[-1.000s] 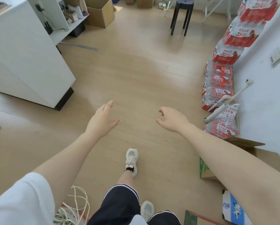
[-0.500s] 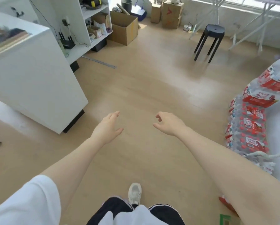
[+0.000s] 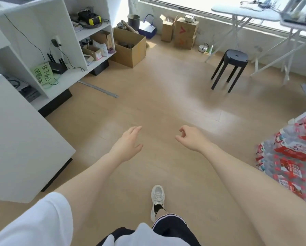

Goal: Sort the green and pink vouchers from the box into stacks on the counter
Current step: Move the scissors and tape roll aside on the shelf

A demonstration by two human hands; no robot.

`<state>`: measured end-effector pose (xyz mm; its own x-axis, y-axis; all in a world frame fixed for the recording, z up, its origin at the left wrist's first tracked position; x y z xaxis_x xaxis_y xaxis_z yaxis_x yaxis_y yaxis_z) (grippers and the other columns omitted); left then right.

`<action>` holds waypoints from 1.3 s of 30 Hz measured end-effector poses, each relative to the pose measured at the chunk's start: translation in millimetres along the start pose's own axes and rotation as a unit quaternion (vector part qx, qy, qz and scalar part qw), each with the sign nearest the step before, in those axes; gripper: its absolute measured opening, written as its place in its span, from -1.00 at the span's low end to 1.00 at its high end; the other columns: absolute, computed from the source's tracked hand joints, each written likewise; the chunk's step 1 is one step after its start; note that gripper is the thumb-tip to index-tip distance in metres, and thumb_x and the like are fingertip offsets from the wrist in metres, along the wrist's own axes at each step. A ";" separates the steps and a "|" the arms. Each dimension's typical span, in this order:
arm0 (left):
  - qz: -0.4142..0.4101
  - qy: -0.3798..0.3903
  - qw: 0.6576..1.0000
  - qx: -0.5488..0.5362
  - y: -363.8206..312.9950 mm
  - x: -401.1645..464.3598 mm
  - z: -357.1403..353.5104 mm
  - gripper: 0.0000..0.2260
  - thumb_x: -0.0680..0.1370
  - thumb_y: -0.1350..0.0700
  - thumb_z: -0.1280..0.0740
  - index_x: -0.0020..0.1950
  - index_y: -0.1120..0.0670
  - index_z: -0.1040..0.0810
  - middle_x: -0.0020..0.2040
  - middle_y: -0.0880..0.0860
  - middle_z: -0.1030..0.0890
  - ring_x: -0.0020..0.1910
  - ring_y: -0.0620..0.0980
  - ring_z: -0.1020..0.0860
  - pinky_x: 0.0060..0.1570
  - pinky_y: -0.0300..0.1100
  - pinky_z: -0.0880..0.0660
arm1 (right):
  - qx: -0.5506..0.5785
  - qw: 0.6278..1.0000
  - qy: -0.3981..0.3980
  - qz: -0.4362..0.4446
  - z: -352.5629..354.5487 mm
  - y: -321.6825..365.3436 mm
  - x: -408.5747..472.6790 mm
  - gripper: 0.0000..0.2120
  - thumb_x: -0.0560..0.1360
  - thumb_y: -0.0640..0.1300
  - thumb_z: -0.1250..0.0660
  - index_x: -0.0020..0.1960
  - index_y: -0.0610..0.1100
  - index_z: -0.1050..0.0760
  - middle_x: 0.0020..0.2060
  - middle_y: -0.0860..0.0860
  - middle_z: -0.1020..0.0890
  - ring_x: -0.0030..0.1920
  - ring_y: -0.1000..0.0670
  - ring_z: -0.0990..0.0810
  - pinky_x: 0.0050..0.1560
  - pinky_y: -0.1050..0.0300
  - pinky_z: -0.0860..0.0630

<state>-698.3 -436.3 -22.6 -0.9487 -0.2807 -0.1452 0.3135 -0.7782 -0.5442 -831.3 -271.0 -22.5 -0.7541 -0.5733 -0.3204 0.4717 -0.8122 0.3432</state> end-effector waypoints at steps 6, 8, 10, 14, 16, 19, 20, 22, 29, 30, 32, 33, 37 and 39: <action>0.078 -0.050 0.995 -0.038 44.1 120.6 68.1 -0.43 0.55 0.11 -0.28 0.50 0.12 -0.13 0.47 0.05 -0.21 0.45 0.01 -0.19 0.36 -0.16 -0.17 | -0.036 0.998 0.019 0.056 69.9 41.5 154.2 -0.56 0.52 0.06 -0.21 0.30 -0.15 -0.36 0.18 -0.10 -0.55 0.21 -0.12 -0.48 0.16 0.00 -0.45; 0.105 -0.079 0.990 -0.048 67.7 147.6 93.0 -0.44 0.55 0.14 -0.28 0.50 0.13 -0.12 0.47 0.05 -0.21 0.45 0.01 -0.19 0.37 -0.16 -0.16 | -0.039 0.996 0.029 0.079 79.5 65.8 200.5 -0.57 0.52 0.06 -0.21 0.29 -0.15 -0.37 0.17 -0.09 -0.55 0.20 -0.12 -0.48 0.15 0.00 -0.45; 0.136 -0.098 0.984 -0.052 96.7 171.9 114.0 -0.43 0.55 0.14 -0.28 0.50 0.14 -0.12 0.47 0.05 -0.22 0.44 0.00 -0.21 0.37 -0.16 -0.17 | -0.043 0.993 0.045 0.105 80.9 92.3 243.5 -0.58 0.51 0.06 -0.22 0.28 -0.15 -0.37 0.15 -0.08 -0.56 0.19 -0.11 -0.49 0.14 0.01 -0.46; 0.195 -0.130 0.970 -0.059 164.1 224.7 154.6 -0.41 0.54 0.14 -0.30 0.50 0.14 -0.12 0.48 0.07 -0.22 0.44 0.02 -0.22 0.38 -0.14 -0.17 | -0.053 0.984 0.072 0.154 75.9 153.2 325.9 -0.57 0.52 0.08 -0.21 0.30 -0.11 -0.35 0.12 -0.02 -0.55 0.14 -0.07 -0.50 0.07 0.03 -0.49; 0.212 -0.149 0.964 -0.065 196.5 256.3 178.2 -0.40 0.53 0.14 -0.31 0.50 0.13 -0.12 0.47 0.08 -0.23 0.44 0.03 -0.24 0.39 -0.11 -0.19 | -0.055 0.980 0.076 0.175 74.2 184.1 368.4 -0.57 0.52 0.09 -0.21 0.30 -0.11 -0.35 0.14 -0.02 -0.55 0.15 -0.06 -0.50 0.08 0.03 -0.49; 0.218 -0.158 0.961 -0.066 242.6 310.8 217.3 -0.41 0.53 0.13 -0.31 0.50 0.13 -0.13 0.47 0.08 -0.24 0.42 0.02 -0.26 0.37 -0.11 -0.21 | -0.066 0.975 0.082 0.194 77.2 228.1 440.4 -0.56 0.51 0.10 -0.20 0.31 -0.09 -0.35 0.16 -0.02 -0.54 0.15 -0.06 -0.50 0.05 0.07 -0.47; 0.218 -0.155 0.962 -0.063 256.4 330.7 230.5 -0.41 0.53 0.13 -0.31 0.50 0.12 -0.14 0.46 0.07 -0.25 0.41 0.02 -0.27 0.36 -0.11 -0.23 | -0.068 0.975 0.084 0.195 82.2 241.3 465.2 -0.56 0.51 0.11 -0.20 0.31 -0.09 -0.34 0.17 -0.02 -0.53 0.16 -0.06 -0.50 0.03 0.07 -0.47; 0.216 -0.144 0.964 -0.050 280.3 370.1 256.7 -0.40 0.52 0.12 -0.31 0.50 0.11 -0.13 0.45 0.07 -0.26 0.39 0.01 -0.29 0.34 -0.11 -0.26 | -0.068 0.975 0.082 0.193 97.7 265.7 513.3 -0.56 0.51 0.10 -0.19 0.32 -0.09 -0.34 0.19 -0.02 -0.52 0.16 -0.07 -0.50 0.03 0.07 -0.47; 0.176 -0.122 0.976 -0.049 319.0 515.1 333.5 -0.41 0.53 0.14 -0.30 0.50 0.10 -0.13 0.45 0.05 -0.25 0.42 0.00 -0.25 0.36 -0.13 -0.24 | -0.011 0.987 0.049 0.153 155.7 305.3 664.9 -0.59 0.52 0.07 -0.18 0.30 -0.10 -0.36 0.08 -0.02 -0.55 0.09 -0.05 -0.51 0.06 0.03 -0.48; 0.165 -0.117 0.978 -0.052 320.4 536.3 340.1 -0.42 0.53 0.14 -0.30 0.50 0.10 -0.13 0.45 0.04 -0.25 0.41 -0.01 -0.25 0.34 -0.15 -0.23 | -0.005 0.989 0.047 0.144 161.6 304.4 686.4 -0.60 0.52 0.07 -0.19 0.29 -0.10 -0.37 0.05 0.00 -0.55 0.07 -0.04 -0.51 0.07 0.02 -0.49; 0.136 -0.116 0.982 -0.054 320.9 578.1 354.0 -0.42 0.53 0.14 -0.30 0.49 0.10 -0.14 0.45 0.03 -0.26 0.42 -0.02 -0.25 0.32 -0.18 -0.23 | 0.006 0.991 0.040 0.129 173.8 303.2 728.5 -0.61 0.52 0.08 -0.20 0.27 -0.09 -0.38 0.00 0.02 -0.53 0.06 -0.03 -0.51 0.07 0.02 -0.49; 0.123 -0.118 0.984 -0.053 322.7 599.5 361.6 -0.43 0.53 0.14 -0.31 0.49 0.09 -0.15 0.44 0.03 -0.27 0.41 -0.02 -0.25 0.31 -0.19 -0.24 | 0.013 0.992 0.037 0.123 179.6 304.0 750.2 -0.61 0.52 0.08 -0.20 0.27 -0.10 -0.38 0.00 0.02 -0.53 0.06 -0.03 -0.51 0.07 0.03 -0.49; 0.108 -0.132 0.983 -0.063 347.6 689.1 394.1 -0.42 0.53 0.13 -0.32 0.49 0.07 -0.14 0.43 0.01 -0.29 0.40 -0.01 -0.28 0.33 -0.10 -0.30 | 0.007 0.992 0.039 0.122 195.6 323.6 850.5 -0.63 0.53 0.06 -0.20 0.26 -0.10 -0.38 0.09 -0.02 -0.54 0.09 -0.04 -0.51 0.06 0.05 -0.48; 0.109 -0.139 0.982 -0.063 364.7 731.1 413.2 -0.42 0.53 0.13 -0.31 0.49 0.07 -0.14 0.43 0.02 -0.29 0.40 -0.02 -0.27 0.35 -0.09 -0.29 | -0.010 0.989 0.039 0.144 206.6 345.6 902.6 -0.63 0.53 0.06 -0.19 0.26 -0.11 -0.38 0.09 -0.02 -0.55 0.09 -0.04 -0.51 0.07 0.04 -0.48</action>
<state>-1261.1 -1157.5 14.2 -0.8068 -0.5889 -0.0483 0.4842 -0.6120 -0.6253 -1443.3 -1047.0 -10.7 -0.5490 -0.7877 -0.2796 0.6715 -0.6148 0.4136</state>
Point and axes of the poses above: each hand's wrist, its own x-axis towards the middle knuckle, its own z-axis out of the back of the hand, y = z × x, the point moved 10 cm from there along x, towards the middle knuckle
